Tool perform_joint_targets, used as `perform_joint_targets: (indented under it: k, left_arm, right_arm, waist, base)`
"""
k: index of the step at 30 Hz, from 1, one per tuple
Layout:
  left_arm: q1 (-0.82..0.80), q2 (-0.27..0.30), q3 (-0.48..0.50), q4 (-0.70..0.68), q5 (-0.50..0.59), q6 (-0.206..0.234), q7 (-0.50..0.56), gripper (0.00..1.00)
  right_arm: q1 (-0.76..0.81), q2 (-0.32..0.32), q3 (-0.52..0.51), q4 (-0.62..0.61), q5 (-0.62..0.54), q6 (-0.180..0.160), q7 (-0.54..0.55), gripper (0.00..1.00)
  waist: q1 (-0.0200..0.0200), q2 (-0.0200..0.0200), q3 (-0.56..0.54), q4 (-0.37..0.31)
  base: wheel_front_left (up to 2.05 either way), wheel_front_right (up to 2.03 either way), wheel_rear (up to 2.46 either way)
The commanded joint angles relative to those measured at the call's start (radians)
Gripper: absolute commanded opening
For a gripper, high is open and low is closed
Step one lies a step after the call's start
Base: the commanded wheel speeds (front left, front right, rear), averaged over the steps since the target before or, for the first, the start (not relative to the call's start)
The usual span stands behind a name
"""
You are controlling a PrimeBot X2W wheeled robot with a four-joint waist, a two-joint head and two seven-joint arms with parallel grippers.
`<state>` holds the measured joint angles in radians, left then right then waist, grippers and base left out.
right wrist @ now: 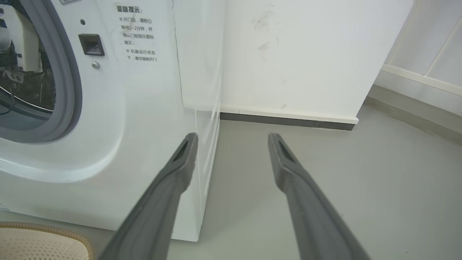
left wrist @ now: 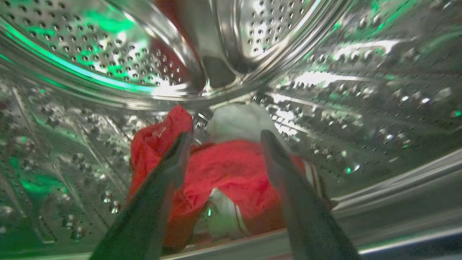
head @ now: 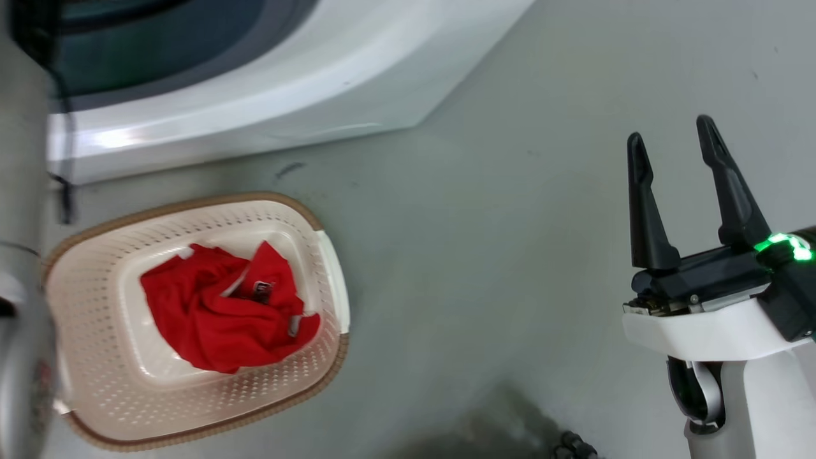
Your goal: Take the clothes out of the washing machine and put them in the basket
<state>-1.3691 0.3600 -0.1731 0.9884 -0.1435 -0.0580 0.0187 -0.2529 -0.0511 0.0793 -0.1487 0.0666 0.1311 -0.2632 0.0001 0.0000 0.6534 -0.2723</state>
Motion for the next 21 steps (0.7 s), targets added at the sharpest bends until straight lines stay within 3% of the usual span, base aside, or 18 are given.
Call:
perform_joint_targets:
  k: [1,10,14,21]
  left_arm:
    - [-0.032,0.016,-0.006,0.02,0.007,-0.007,0.027,1.0]
    - [-0.262,0.098,-0.066,0.169,0.044,-0.046,0.299,1.0]
    - [-0.361,0.12,-0.082,0.217,0.052,-0.037,0.426,1.0]
    - [-0.371,0.136,-0.098,0.243,0.056,-0.014,0.451,1.0]
  right_arm:
    - [-0.02,0.002,0.003,-0.008,0.007,-0.001,-0.002,1.0]
    - [-0.05,0.001,0.018,-0.052,0.059,-0.001,-0.002,1.0]
    - [-0.058,0.001,0.013,-0.084,0.086,-0.001,-0.002,1.0]
    - [-0.059,0.001,0.014,-0.104,0.106,-0.001,-0.002,1.0]
  waist:
    - [-0.0001,0.0,0.044,-0.041]
    - [-0.0001,0.0,0.129,-0.101]
    - [-0.0001,0.0,0.17,-0.124]
    - [-0.0001,0.0,0.202,-0.14]
  base:
    - [0.0,0.0,0.0]
    - [0.0,0.0,0.0]
    - [0.0,0.0,0.0]
    - [0.0,0.0,0.0]
